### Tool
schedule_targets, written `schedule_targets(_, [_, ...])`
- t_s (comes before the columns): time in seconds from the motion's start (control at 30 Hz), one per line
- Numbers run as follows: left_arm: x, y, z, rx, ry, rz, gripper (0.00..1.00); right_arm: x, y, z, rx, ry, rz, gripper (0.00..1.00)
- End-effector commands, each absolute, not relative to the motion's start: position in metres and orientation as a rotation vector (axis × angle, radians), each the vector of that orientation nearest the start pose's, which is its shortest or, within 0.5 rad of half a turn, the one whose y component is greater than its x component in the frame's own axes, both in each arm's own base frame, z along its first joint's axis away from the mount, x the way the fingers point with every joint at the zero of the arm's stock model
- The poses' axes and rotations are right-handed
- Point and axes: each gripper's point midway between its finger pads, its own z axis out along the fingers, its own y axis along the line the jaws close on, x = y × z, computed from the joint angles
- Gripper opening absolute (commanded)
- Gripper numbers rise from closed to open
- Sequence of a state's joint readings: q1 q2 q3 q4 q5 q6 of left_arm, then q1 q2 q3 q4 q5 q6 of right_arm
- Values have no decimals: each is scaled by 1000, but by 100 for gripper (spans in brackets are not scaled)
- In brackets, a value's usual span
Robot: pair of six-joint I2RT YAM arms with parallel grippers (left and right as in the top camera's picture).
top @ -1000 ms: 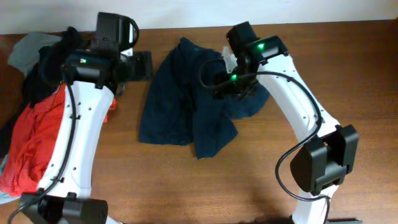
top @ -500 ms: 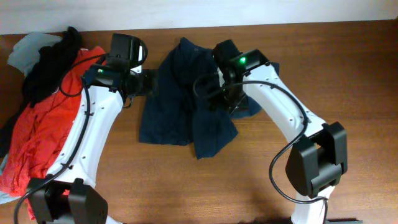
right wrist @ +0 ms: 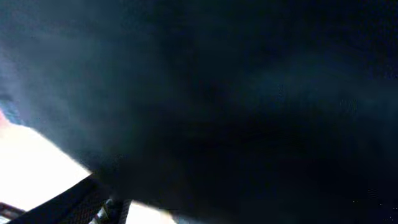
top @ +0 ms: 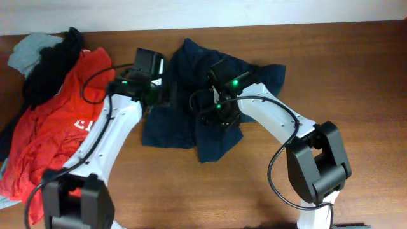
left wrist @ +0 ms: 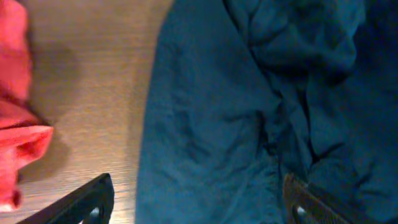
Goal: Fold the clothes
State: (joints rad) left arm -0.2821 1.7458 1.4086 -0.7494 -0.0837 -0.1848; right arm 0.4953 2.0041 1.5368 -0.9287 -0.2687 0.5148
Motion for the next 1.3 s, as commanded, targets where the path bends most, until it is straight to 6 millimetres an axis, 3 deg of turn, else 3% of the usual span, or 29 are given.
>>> schedule_targets(0.0, [416, -109, 103, 100, 2713, -42, 86, 345, 243, 61, 19, 3078, 511, 67])
schedule_targets(0.23, [418, -110, 63, 113, 2790, -15, 86, 347, 230, 55, 62, 3072, 357, 73])
schedule_targets(0.47, [422, -118, 36, 125, 2820, -54, 83, 358, 232, 54, 83, 3028, 368, 72])
schedule_targets(0.6, [423, -118, 24, 126, 2836, -48, 80, 359, 232, 50, 82, 3018, 375, 60])
schedule_targets(0.67, [424, -119, 22, 125, 2835, -48, 79, 358, 232, 45, 82, 3016, 377, 43])
schedule_targets(0.73, [425, -118, 21, 125, 2835, -43, 73, 356, 231, 40, 83, 3022, 374, 27])
schedule_targets(0.83, [426, -114, 21, 117, 2830, -18, 52, 354, 229, 38, 86, 3029, 367, 4])
schedule_targets(0.9, [428, -112, 21, 113, 2823, 0, 33, 356, 227, 39, 95, 3026, 373, 4])
schedule_targets(1.0, [429, -112, 21, 112, 2819, -2, 19, 361, 220, 43, 133, 3019, 404, 4])
schedule_targets(1.13, [429, -112, 21, 112, 2819, -2, 17, 370, 201, 61, 168, 3000, 479, 4])
schedule_targets(1.27, [429, -113, 21, 112, 2818, -2, 17, 377, 165, 92, 201, 2979, 530, 4])
